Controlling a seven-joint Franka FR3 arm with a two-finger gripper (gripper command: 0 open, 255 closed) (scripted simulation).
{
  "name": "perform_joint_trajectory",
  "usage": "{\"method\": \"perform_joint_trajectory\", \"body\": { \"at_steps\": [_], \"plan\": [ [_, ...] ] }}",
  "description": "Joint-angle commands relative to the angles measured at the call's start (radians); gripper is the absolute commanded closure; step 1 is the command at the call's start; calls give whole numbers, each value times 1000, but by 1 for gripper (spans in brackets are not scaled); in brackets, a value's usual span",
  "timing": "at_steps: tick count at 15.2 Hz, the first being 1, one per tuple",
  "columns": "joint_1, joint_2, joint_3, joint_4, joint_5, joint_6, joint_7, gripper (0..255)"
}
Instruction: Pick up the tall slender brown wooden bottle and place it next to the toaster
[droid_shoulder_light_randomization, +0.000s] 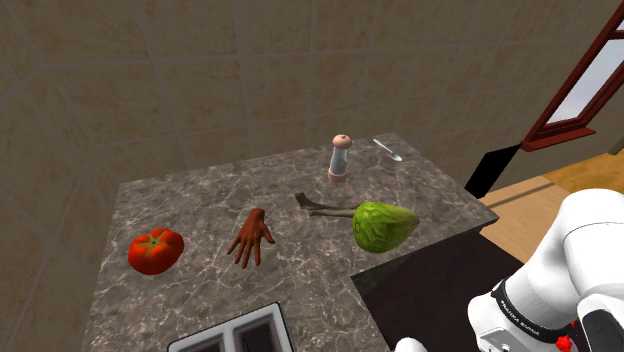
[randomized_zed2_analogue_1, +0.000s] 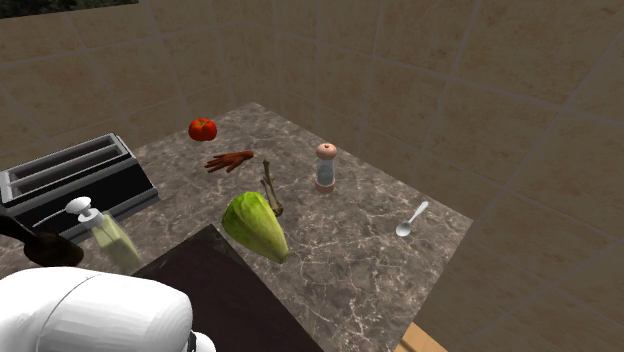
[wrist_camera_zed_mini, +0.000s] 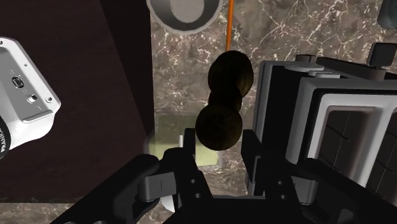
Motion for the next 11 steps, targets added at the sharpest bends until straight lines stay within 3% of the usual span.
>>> {"method": "perform_joint_trajectory", "body": {
  "at_steps": [1,9,10,11],
  "plan": [
    [4,-3,17,-20,14,22,0,255],
    [4,-2,17,-20,14,22,0,255],
    [4,-2,17,-20,15,23,0,0],
    [4,-2,18,-20,15,23,0,0]
  ]
}}
